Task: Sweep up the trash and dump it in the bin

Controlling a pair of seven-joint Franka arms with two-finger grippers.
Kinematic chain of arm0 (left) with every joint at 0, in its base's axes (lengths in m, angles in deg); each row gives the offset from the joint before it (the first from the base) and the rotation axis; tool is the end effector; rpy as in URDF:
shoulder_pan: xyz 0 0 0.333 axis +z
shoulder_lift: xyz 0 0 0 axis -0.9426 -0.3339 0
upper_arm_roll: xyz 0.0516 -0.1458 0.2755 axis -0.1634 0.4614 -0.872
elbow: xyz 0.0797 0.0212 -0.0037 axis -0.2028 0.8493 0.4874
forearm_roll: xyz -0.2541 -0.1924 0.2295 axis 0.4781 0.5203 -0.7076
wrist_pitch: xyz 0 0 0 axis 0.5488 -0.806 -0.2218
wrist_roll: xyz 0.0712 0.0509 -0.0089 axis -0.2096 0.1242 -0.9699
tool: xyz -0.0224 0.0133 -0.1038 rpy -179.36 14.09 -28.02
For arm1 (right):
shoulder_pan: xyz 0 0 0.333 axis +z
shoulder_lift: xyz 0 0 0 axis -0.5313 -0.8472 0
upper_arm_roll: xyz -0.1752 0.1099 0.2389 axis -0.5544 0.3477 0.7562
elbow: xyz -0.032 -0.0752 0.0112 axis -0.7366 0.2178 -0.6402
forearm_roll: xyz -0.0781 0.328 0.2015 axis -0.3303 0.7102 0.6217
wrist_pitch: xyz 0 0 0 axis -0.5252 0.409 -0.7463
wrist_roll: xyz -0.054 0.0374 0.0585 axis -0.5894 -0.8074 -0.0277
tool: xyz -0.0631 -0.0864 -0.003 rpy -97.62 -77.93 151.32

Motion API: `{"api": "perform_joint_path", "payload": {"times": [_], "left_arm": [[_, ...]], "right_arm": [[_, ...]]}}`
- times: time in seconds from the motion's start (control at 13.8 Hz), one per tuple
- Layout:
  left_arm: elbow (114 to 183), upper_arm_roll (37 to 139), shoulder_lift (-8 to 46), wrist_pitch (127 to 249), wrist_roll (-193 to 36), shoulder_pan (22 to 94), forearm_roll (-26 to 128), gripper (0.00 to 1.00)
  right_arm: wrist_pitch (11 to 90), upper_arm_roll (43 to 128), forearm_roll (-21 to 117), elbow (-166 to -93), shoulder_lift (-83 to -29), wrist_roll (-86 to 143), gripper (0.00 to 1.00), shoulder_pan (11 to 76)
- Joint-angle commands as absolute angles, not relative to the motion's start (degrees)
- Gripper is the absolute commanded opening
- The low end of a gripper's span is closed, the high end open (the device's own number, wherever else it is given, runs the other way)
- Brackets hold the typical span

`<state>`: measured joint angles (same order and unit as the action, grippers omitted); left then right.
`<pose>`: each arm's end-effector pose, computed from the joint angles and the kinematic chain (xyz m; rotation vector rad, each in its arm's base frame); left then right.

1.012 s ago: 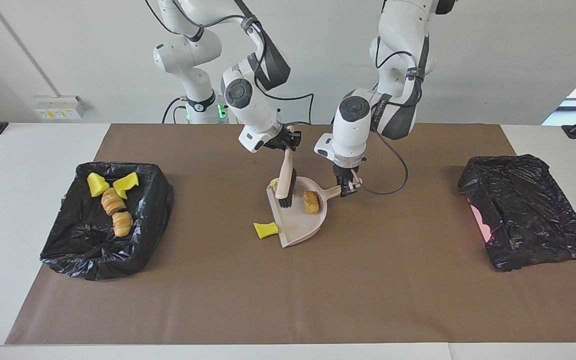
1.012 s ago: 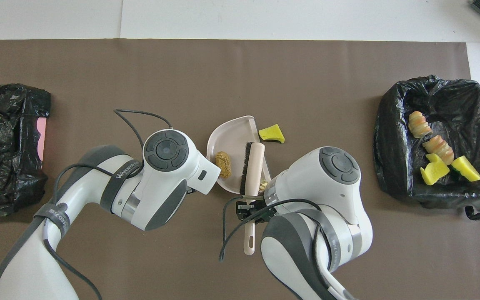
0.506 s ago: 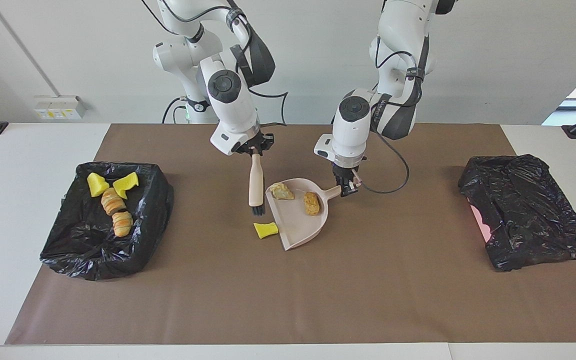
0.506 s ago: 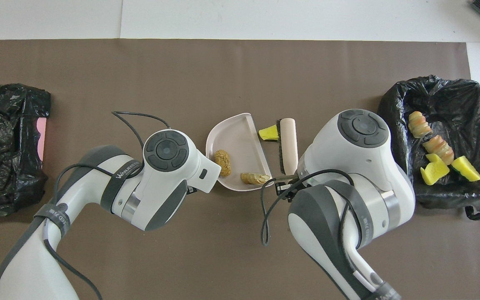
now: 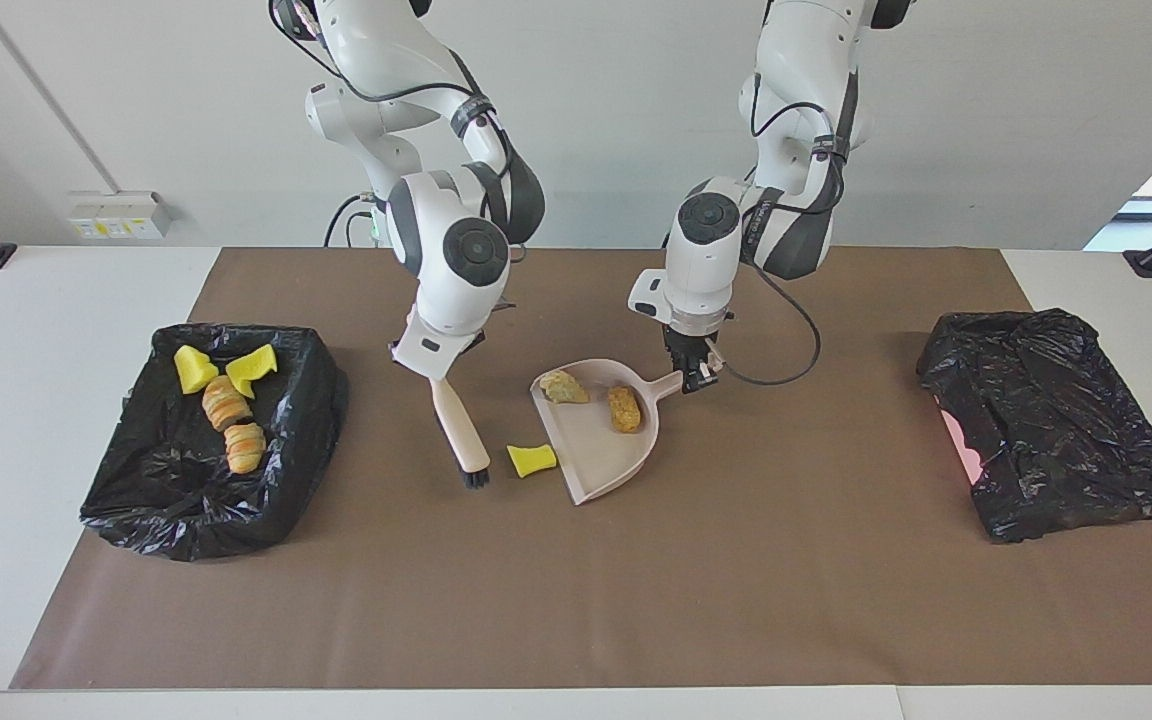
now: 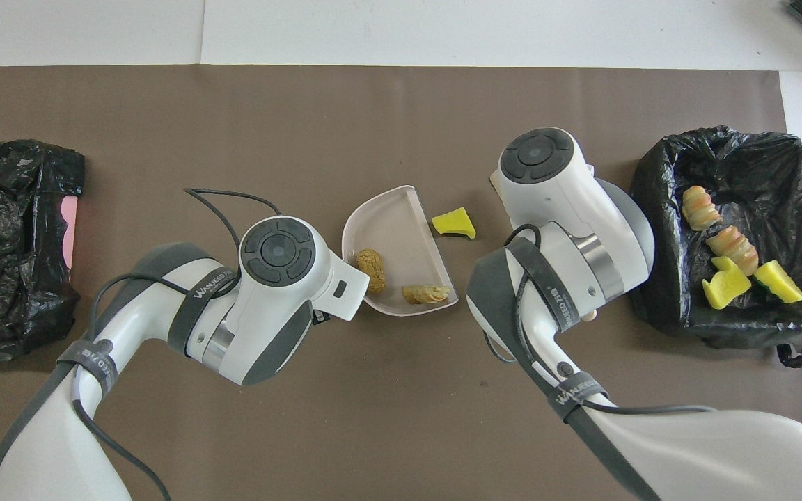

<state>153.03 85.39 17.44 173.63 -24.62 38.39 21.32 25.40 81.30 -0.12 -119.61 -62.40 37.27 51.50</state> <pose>0.4970 -0.3168 0.3561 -2.4746 1.8474 0.0536 0.5815 0.2049 0.3782 2.6772 0.6180 -0.4706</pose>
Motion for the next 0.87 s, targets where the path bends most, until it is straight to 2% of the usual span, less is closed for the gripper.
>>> {"api": "perform_joint_path", "payload": {"times": [0.0, 0.14, 0.51, 0.79], "left_arm": [[154.93, 84.87, 19.38, 172.37, -25.93, 37.98, 20.49, 0.00], [154.93, 84.87, 19.38, 172.28, -25.93, 38.07, 20.49, 0.00], [155.02, 84.87, 19.64, 171.22, -25.85, 38.07, 20.49, 0.00], [154.93, 84.96, 19.55, 171.66, -25.67, 38.41, 20.49, 0.00]], "right_arm": [[21.92, 81.84, -2.90, -112.40, -68.55, 35.88, 0.00, 53.53], [21.93, 81.84, -0.19, -112.92, -68.65, 36.06, 0.00, 54.94], [21.75, 81.84, 17.11, -120.20, -64.79, 35.53, 0.00, 56.53], [21.66, 81.84, 25.49, -121.01, -61.36, 36.23, 0.00, 56.18]]}}
